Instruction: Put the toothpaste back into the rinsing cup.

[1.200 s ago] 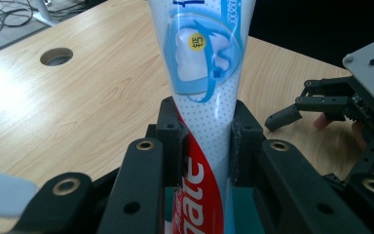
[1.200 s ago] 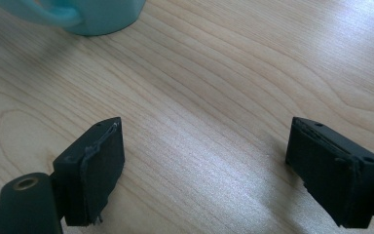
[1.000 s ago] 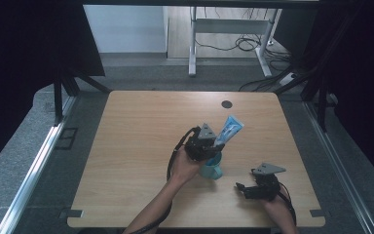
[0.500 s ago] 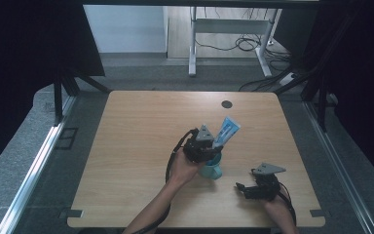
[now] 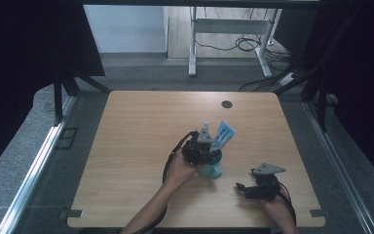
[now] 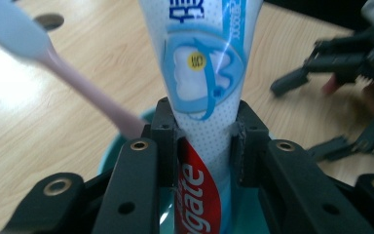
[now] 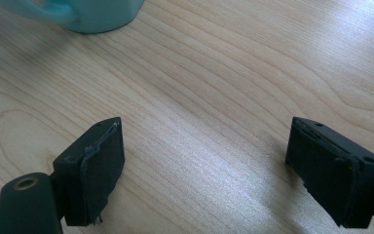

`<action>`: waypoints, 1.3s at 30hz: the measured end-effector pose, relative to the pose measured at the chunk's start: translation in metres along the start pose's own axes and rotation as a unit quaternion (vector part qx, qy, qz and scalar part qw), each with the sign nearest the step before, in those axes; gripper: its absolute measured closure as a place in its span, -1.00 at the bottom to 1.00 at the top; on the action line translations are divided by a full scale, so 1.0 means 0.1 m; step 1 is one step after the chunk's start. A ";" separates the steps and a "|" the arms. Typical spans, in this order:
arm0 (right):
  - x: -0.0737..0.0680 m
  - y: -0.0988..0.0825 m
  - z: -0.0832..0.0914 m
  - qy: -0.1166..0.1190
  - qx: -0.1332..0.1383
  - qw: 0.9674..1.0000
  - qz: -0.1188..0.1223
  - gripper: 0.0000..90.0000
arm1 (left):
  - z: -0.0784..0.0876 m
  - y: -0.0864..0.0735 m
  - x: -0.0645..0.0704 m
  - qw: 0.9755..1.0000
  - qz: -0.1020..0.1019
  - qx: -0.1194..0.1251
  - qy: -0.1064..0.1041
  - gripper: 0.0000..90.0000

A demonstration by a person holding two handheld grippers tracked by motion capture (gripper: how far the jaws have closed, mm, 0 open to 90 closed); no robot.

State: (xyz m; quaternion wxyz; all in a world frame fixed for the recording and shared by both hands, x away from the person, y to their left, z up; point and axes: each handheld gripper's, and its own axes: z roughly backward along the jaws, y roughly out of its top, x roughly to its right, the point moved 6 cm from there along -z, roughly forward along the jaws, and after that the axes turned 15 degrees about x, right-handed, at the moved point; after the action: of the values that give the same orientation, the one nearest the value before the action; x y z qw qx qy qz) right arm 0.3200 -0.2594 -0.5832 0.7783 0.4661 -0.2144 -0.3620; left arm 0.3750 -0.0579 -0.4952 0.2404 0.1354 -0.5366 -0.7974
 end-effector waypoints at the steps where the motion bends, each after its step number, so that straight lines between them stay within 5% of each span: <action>1: 0.00 0.00 0.00 0.000 0.000 1.000 0.000 -0.69 | 0.01 0.00 -0.01 1.000 0.008 0.002 -0.001 0.51; 12: 0.00 0.00 0.00 0.000 0.000 1.000 0.000 -0.69 | 0.01 0.00 -0.02 1.000 0.017 -0.004 -0.003 0.46; 22: 0.00 0.00 0.00 0.000 0.000 1.000 0.000 -0.69 | 0.07 0.06 -0.03 1.000 0.012 0.008 -0.001 0.17; 39: 0.00 0.00 0.00 0.000 0.000 1.000 0.000 -0.69 | 0.19 0.05 0.00 1.000 -0.014 -0.008 0.012 -0.17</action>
State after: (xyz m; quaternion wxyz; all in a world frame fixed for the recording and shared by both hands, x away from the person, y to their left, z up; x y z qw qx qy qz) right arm 0.3201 -0.2593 -0.5832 0.7782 0.4660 -0.2149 -0.3620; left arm 0.3673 -0.0440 -0.4828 0.2361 0.1505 -0.5256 -0.8033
